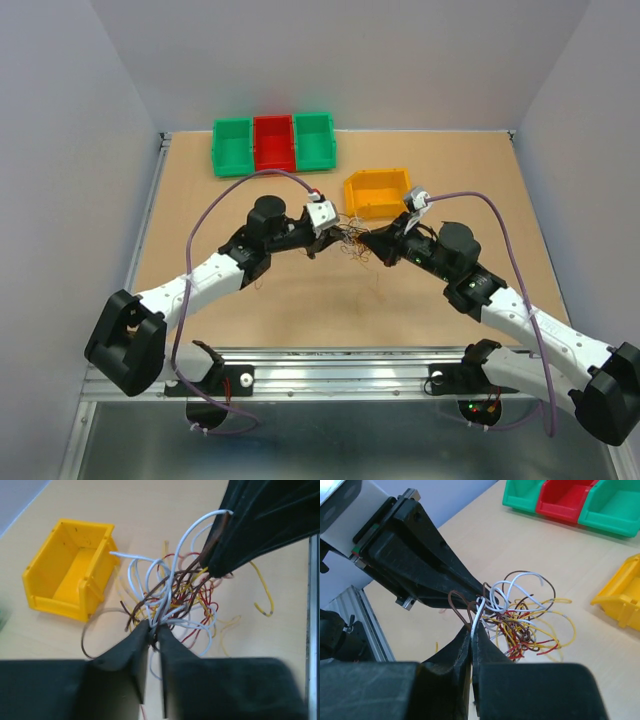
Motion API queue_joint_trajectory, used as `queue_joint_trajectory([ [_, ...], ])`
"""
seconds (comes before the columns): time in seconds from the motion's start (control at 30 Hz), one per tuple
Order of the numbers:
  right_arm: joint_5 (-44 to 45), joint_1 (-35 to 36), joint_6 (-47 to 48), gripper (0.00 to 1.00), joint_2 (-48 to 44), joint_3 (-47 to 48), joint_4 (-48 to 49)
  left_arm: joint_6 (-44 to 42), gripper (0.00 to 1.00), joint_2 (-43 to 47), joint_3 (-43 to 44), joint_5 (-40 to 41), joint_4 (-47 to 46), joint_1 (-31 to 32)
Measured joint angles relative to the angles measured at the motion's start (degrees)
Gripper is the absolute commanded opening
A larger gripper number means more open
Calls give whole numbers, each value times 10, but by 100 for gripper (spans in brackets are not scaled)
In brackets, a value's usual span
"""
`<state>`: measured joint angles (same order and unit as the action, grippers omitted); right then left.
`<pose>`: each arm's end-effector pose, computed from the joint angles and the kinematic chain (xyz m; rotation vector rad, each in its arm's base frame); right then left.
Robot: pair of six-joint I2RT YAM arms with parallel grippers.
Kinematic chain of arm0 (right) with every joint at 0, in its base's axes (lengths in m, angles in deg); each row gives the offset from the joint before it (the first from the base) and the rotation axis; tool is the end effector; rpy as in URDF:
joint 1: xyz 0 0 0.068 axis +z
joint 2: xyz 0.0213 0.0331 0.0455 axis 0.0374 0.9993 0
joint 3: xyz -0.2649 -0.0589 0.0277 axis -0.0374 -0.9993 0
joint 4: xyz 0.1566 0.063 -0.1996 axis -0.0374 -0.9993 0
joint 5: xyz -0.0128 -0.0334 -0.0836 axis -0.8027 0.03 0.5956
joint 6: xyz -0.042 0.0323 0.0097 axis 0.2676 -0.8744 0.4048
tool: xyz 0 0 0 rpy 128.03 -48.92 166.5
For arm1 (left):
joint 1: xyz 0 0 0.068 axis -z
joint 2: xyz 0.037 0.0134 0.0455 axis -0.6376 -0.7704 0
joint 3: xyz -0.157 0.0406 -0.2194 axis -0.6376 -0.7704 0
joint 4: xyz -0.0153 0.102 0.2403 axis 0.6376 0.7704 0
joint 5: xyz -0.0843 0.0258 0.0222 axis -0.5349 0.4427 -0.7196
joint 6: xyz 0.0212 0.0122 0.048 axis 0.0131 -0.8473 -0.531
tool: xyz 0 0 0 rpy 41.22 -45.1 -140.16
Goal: Untangle the cables
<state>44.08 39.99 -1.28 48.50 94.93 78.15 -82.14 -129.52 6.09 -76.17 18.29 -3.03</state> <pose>0.1725 0.1462 0.2989 -0.5331 1.6015 0.9389 0.2198 -0.1891 0.2880 1.1710 1.2473 -0.7792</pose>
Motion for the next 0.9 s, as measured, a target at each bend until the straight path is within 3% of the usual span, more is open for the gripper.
queue_joint_trajectory([
  [0.2, 63, 0, 5, 3, -2, 0, -10, 15, 0, -11, 11, 76, 0, 0],
  [0.33, 223, 2, 10, 7, -16, 0, -47, 33, 0, -5, 11, 115, -8, -24],
  [0.37, 260, 2, 10, 21, -24, 0, -53, 39, 0, -5, 11, 116, -6, -38],
  [0.4, 297, 2, 10, 55, -33, 0, -57, 42, 0, -5, 13, 114, -3, -49],
  [0.43, 336, 2, 11, 65, -45, -1, -61, 44, 0, -5, 14, 112, 1, -57],
  [0.47, 364, 2, 13, 69, -54, -1, -64, 44, 0, -4, 16, 109, 9, -65],
  [0.53, 405, -1, 19, 70, -82, -1, -68, 44, 0, -4, 16, 97, 19, -75],
  [0.6, 407, -3, 25, 70, -98, -1, -67, 45, 0, -4, 16, 87, 30, -81],
  [0.73, 329, -3, 41, 73, -86, 0, -65, 46, 0, 2, 16, 69, 44, -80],
  [0.9, 207, -3, 55, 74, -3, 7, -68, 50, 0, 18, 16, 45, 51, -80],
])
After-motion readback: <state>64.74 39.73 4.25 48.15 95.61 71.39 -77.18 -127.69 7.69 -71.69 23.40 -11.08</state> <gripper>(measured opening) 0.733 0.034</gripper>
